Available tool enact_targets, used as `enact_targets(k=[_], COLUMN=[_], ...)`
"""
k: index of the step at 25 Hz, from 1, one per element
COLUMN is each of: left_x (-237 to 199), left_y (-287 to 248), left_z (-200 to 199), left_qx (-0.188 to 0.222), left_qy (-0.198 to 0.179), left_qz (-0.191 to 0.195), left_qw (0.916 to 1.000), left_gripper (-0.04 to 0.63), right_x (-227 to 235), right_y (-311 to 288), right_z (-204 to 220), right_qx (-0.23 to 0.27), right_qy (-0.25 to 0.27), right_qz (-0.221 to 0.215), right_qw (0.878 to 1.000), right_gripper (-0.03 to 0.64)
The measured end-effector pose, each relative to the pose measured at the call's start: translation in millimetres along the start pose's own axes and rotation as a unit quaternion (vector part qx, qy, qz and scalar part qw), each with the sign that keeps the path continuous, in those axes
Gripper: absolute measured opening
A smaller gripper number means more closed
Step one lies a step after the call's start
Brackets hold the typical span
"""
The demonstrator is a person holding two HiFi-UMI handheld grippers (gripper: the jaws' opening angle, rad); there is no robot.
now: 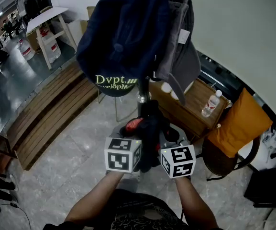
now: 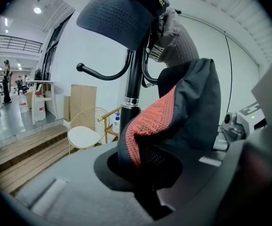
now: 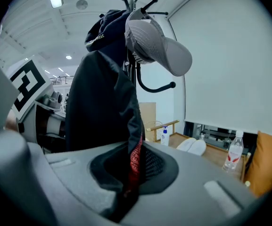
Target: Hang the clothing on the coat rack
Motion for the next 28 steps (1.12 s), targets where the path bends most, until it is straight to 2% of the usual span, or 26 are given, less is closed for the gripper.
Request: enact_targets(k=[28], left_x=[11.3], left_y=[18.3], left_z=[19.7], left_qx=[-0.009], left_qy=[-0.013], left_qz=[0.026], left_qw=[0.9995], left_gripper=[0.023], right_x=[-22.3], right_y=[20.3], right_z=[13.6], right_qx=[-0.01], right_qy=[-0.008], right_qz=[0.011], right_qw=[1.0], right_gripper=[0.02])
Point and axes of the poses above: the fingertips, and each gripper's own axes: y backward along the fingers, x to its right, z out of its underside, the point moved 7 cm from there along y, backward along the fingers, and after that the axes turned 10 degrees about x, right-handed, at the moved point
